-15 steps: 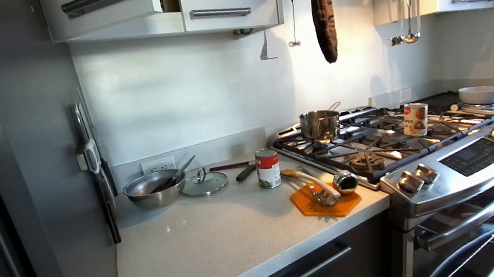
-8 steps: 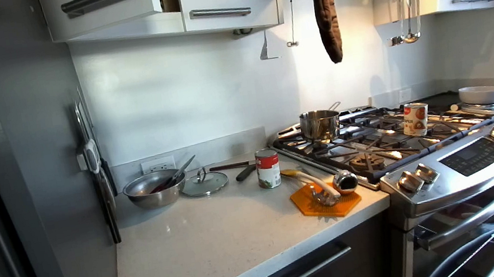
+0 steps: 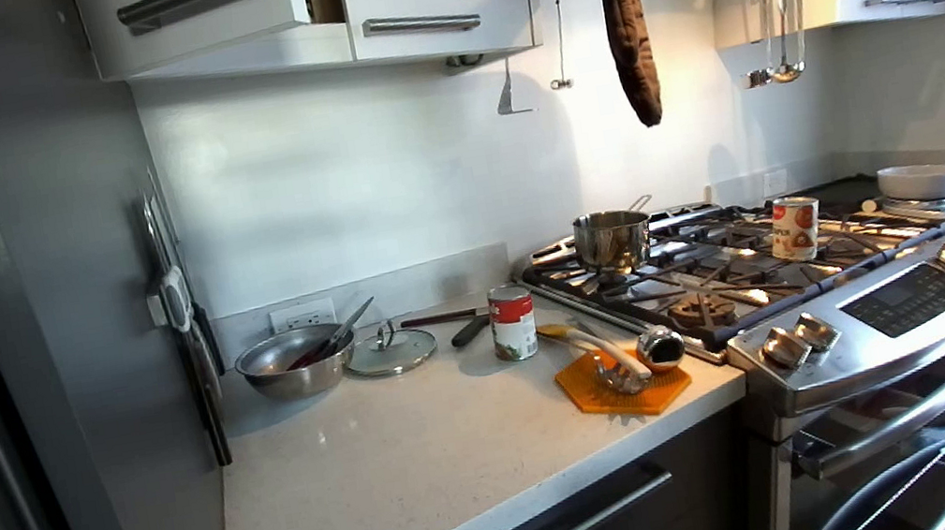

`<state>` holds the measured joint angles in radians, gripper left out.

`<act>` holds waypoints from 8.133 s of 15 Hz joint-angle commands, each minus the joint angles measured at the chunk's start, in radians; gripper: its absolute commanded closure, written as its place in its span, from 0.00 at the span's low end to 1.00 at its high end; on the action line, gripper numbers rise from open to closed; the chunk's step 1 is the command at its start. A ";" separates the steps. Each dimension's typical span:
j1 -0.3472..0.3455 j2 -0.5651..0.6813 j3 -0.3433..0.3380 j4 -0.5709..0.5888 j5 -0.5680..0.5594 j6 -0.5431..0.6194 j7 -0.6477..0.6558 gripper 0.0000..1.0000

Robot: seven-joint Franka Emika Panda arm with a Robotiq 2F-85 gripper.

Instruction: Put the brown oven mitt on the left side of the counter.

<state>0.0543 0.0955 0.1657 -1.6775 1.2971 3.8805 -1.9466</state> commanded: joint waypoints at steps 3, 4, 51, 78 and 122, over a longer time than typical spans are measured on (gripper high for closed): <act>0.008 0.026 0.003 0.090 0.106 -0.001 -0.164 0.96; 0.009 0.029 0.003 0.098 0.120 0.001 -0.190 0.96; -0.089 -0.033 0.023 0.125 0.579 0.018 -0.664 0.96; 0.165 -0.083 -0.134 -0.441 1.124 -0.142 -0.802 0.59; -0.989 0.957 1.075 0.066 0.700 0.359 -0.805 0.00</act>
<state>-0.9319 0.9865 1.2180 -1.6432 2.0381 4.2152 -2.7132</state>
